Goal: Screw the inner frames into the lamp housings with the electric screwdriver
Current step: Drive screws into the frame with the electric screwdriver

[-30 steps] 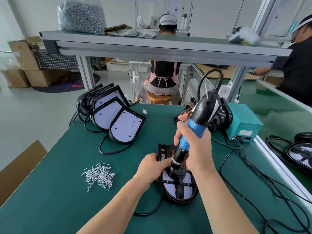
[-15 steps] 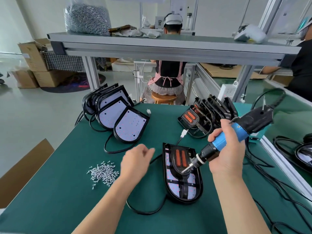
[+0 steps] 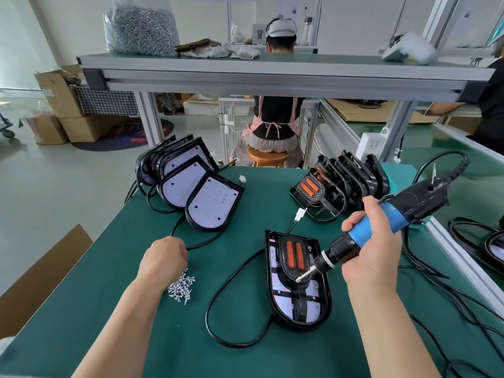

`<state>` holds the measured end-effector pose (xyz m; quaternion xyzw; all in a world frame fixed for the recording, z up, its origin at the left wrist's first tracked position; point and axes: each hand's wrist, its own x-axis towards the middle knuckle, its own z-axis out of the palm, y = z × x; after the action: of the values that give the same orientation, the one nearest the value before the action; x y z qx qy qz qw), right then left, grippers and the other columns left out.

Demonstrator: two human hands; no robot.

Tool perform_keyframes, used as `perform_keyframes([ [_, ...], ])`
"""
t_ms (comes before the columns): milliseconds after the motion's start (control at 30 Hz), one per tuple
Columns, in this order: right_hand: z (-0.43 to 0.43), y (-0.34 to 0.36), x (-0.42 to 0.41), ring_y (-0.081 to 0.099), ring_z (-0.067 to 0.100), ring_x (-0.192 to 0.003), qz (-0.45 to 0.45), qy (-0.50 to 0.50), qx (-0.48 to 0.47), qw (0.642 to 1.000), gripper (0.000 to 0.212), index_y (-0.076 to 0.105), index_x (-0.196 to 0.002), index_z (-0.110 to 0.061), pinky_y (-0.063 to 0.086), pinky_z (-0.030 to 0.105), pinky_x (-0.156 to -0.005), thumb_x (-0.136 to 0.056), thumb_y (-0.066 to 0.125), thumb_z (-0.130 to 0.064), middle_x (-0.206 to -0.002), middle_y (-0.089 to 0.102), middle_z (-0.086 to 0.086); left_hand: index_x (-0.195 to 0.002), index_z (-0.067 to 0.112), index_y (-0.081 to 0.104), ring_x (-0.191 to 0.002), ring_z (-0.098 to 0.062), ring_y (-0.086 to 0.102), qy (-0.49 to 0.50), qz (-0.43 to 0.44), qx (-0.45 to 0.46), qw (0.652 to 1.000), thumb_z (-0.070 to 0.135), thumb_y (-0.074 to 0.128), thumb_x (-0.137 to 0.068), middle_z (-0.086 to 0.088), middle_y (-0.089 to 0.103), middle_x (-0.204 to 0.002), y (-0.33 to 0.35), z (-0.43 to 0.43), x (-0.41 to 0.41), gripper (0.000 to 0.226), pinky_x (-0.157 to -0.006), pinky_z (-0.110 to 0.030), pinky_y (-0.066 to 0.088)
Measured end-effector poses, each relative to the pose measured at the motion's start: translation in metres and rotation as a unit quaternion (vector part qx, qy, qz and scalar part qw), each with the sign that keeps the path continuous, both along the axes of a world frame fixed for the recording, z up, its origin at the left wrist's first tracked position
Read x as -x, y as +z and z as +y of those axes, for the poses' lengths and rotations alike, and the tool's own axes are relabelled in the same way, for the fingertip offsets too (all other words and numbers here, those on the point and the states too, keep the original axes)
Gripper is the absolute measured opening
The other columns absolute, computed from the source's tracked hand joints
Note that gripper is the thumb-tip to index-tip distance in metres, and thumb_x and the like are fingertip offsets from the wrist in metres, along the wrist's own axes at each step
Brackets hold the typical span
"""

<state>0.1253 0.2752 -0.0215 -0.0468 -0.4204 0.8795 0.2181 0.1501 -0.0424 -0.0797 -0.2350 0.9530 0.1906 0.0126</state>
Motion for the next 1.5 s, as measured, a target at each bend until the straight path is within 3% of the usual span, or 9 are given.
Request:
perform_keyframes([
  [267,0.003,0.003,-0.001,0.05,0.013,-0.053,-0.009,-0.006,0.004,1.0,0.019,0.058,-0.091,-0.023,0.048,0.021,-0.059,-0.081,0.074,-0.027,-0.061,0.053,-0.004,-0.093,0.012,0.06,-0.089,-0.03,0.06,-0.037,-0.028,0.094,0.994,-0.001,0.045,-0.086,-0.007,0.064,-0.093,0.004,0.005,-0.001,0.022,-0.081,-0.04,0.055],
  [333,0.004,0.005,-0.002,0.05,0.013,-0.053,-0.009,-0.007,0.007,1.0,0.019,0.058,-0.091,-0.022,0.049,0.02,-0.058,-0.082,0.073,-0.027,-0.062,0.054,-0.003,-0.092,0.014,0.058,-0.086,-0.03,0.058,-0.033,0.054,0.056,0.996,0.001,0.046,-0.09,-0.006,0.064,-0.089,0.011,0.012,-0.002,0.017,-0.077,-0.039,0.052],
  [400,0.003,0.007,-0.003,0.051,0.013,-0.053,-0.01,-0.01,0.012,1.0,0.02,0.057,-0.092,-0.022,0.049,0.019,-0.057,-0.082,0.073,-0.028,-0.062,0.054,-0.003,-0.095,0.016,0.063,-0.082,-0.026,0.061,-0.038,0.136,-0.057,0.988,0.004,0.054,-0.092,-0.004,0.068,-0.084,0.022,0.025,-0.002,0.015,-0.073,-0.034,0.05],
  [533,0.001,0.012,-0.004,0.051,0.013,-0.054,-0.009,-0.017,0.023,1.0,0.019,0.056,-0.095,-0.022,0.048,0.021,-0.059,-0.087,0.073,-0.026,-0.061,0.054,-0.004,-0.083,0.008,0.072,-0.06,-0.011,0.061,-0.056,0.158,-0.428,0.888,-0.002,0.068,-0.089,-0.003,0.069,-0.066,0.034,0.08,-0.012,0.013,-0.055,-0.017,0.049],
  [667,0.0,0.02,-0.006,0.05,0.013,-0.056,-0.015,-0.014,0.05,0.999,0.02,0.054,-0.095,-0.021,0.046,0.021,-0.059,-0.09,0.072,-0.027,-0.062,0.054,-0.005,-0.085,0.001,0.068,-0.057,-0.009,0.062,-0.036,0.091,-0.628,0.772,-0.006,0.069,-0.088,-0.008,0.069,-0.069,0.028,0.125,-0.023,0.008,-0.053,-0.015,0.051],
  [1033,0.006,0.03,-0.009,0.052,0.012,-0.056,-0.014,-0.021,0.092,0.995,0.02,0.056,-0.098,-0.021,0.046,0.021,-0.057,-0.09,0.073,-0.027,-0.064,0.054,-0.005,-0.073,-0.003,0.072,-0.062,-0.018,0.069,0.014,0.03,-0.801,0.598,-0.009,0.07,-0.071,-0.019,0.069,-0.078,0.032,0.157,-0.031,0.007,-0.056,-0.018,0.057],
  [1300,0.007,0.025,-0.008,0.052,0.013,-0.059,-0.025,-0.03,0.084,0.996,0.023,0.055,-0.099,-0.022,0.046,0.022,-0.059,-0.09,0.073,-0.03,-0.064,0.054,-0.005,-0.071,-0.004,0.073,-0.062,-0.019,0.069,0.035,0.041,-0.822,0.566,-0.01,0.071,-0.068,-0.019,0.069,-0.077,0.027,0.161,-0.035,0.007,-0.056,-0.019,0.058],
  [1400,0.006,0.026,-0.008,0.053,0.013,-0.059,-0.03,-0.039,0.088,0.995,0.024,0.055,-0.101,-0.021,0.047,0.02,-0.058,-0.09,0.073,-0.03,-0.064,0.055,-0.005,-0.069,0.002,0.072,-0.065,-0.019,0.069,0.014,0.098,-0.796,0.598,-0.009,0.071,-0.071,-0.018,0.069,-0.078,0.026,0.167,-0.038,0.011,-0.06,-0.02,0.058],
  [1500,0.005,0.027,-0.006,0.054,0.013,-0.058,-0.043,-0.059,0.091,0.993,0.028,0.053,-0.105,-0.018,0.048,0.019,-0.057,-0.09,0.073,-0.03,-0.064,0.056,-0.005,-0.068,0.013,0.072,-0.066,-0.018,0.067,-0.02,0.192,-0.72,0.666,-0.013,0.067,-0.084,-0.016,0.069,-0.076,0.022,0.175,-0.042,0.03,-0.065,-0.021,0.057],
])
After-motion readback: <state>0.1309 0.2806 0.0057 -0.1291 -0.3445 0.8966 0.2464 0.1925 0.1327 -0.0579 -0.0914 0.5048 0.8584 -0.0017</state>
